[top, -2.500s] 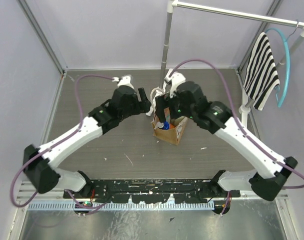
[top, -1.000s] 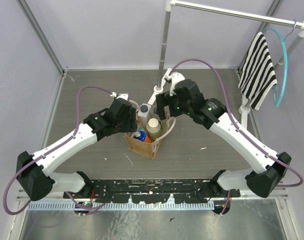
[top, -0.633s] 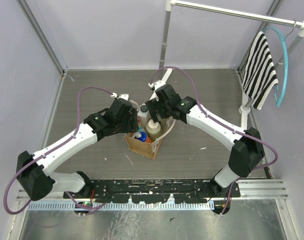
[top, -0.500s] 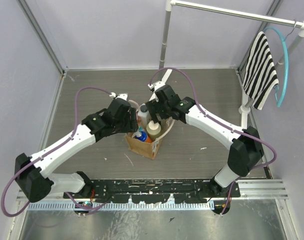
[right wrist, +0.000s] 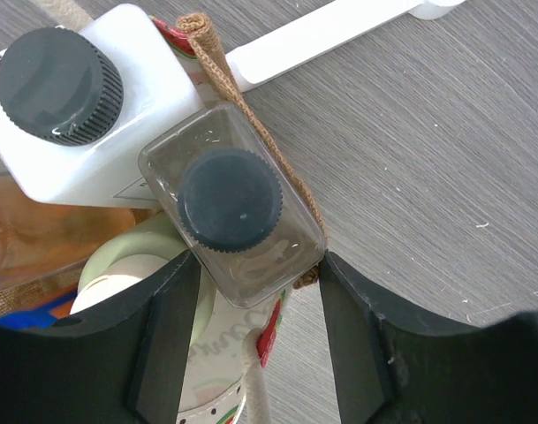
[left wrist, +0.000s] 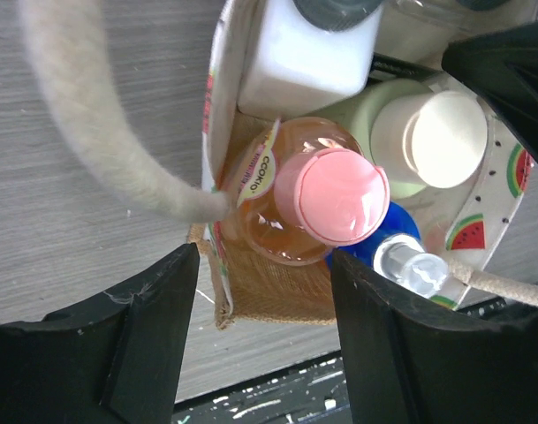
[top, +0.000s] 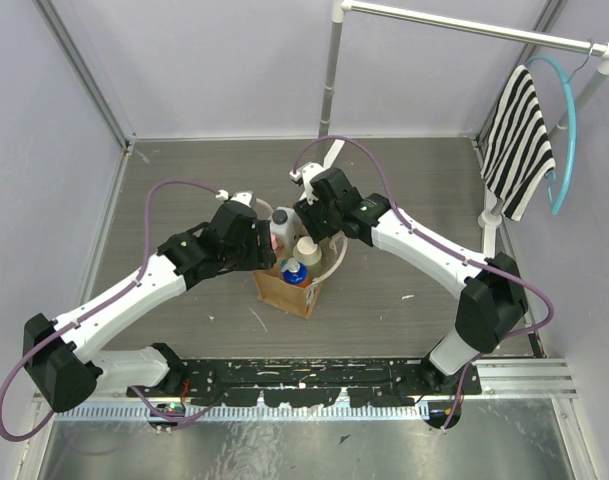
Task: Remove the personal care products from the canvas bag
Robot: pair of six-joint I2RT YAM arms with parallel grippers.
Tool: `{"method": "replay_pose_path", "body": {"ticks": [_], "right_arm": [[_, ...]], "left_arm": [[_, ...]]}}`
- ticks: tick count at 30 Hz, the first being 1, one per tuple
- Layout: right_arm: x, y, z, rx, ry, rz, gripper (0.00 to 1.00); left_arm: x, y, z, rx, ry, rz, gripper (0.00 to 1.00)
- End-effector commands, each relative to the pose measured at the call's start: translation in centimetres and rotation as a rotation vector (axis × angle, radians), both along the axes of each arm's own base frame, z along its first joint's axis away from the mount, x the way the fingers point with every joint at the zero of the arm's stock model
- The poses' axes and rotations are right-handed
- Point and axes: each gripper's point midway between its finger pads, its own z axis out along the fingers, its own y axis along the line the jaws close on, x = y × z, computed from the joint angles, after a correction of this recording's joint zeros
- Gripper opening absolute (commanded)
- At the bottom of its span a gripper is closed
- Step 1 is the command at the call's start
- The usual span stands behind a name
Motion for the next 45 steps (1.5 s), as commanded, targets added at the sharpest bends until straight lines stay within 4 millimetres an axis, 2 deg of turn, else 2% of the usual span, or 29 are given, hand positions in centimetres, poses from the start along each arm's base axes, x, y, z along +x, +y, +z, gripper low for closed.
{"method": "replay_pose_path", "body": {"ticks": [1, 6, 8, 13, 19, 21, 22, 24, 26, 28, 31, 38, 45], "right_arm": [[-0.2, 3.5, 0.9, 0.081, 0.002, 0.137, 0.61], [-0.5, 4.5, -0.4, 0.079, 0.038, 0.2, 0.62], [-0.5, 4.8, -0.2, 0.077, 0.038, 0.214, 0.63], [0.0, 5.3, 0.3, 0.078, -0.001, 0.247, 0.74], [0.3, 6.0, -0.7, 0.063, 0.021, 0.269, 0.75], [0.4, 6.2, -0.9, 0.065, 0.023, 0.277, 0.7], [0.3, 6.3, -0.8, 0.069, 0.021, 0.281, 0.62], [0.1, 6.3, -0.2, 0.081, 0.017, 0.285, 0.41], [0.0, 5.9, 0.6, 0.086, 0.006, 0.276, 0.29], [-0.2, 5.4, 1.8, 0.086, -0.009, 0.26, 0.24], [-0.4, 4.3, 4.3, 0.096, -0.044, 0.217, 0.23], [-1.4, 3.0, 12.2, 0.231, -0.17, 0.151, 0.23], [-1.1, 1.2, 17.6, 0.294, -0.277, 0.047, 0.23]], "left_arm": [[0.0, -0.7, -0.3, -0.023, 0.011, -0.016, 0.68], [0.0, -0.6, -0.2, -0.019, 0.009, -0.019, 0.69], [-0.1, -0.5, -0.3, -0.014, 0.009, -0.018, 0.69], [-0.1, -0.5, -0.4, -0.011, 0.013, -0.021, 0.69], [0.0, -0.9, -0.5, -0.016, 0.022, -0.03, 0.69], [0.0, -1.1, -0.6, -0.016, 0.026, -0.035, 0.69], [0.0, -1.1, -0.5, -0.016, 0.026, -0.037, 0.7], [0.0, -1.1, -0.5, -0.014, 0.027, -0.039, 0.7], [-0.1, -0.9, -0.6, -0.007, 0.025, -0.039, 0.7], [-0.1, -0.6, -0.6, 0.001, 0.02, -0.034, 0.7], [-0.1, -0.5, -0.8, 0.008, 0.02, -0.035, 0.71], [-0.1, -1.2, -1.5, 0.002, 0.044, -0.047, 0.71], [-0.2, -1.3, -1.7, -0.007, 0.053, -0.046, 0.71]]}}
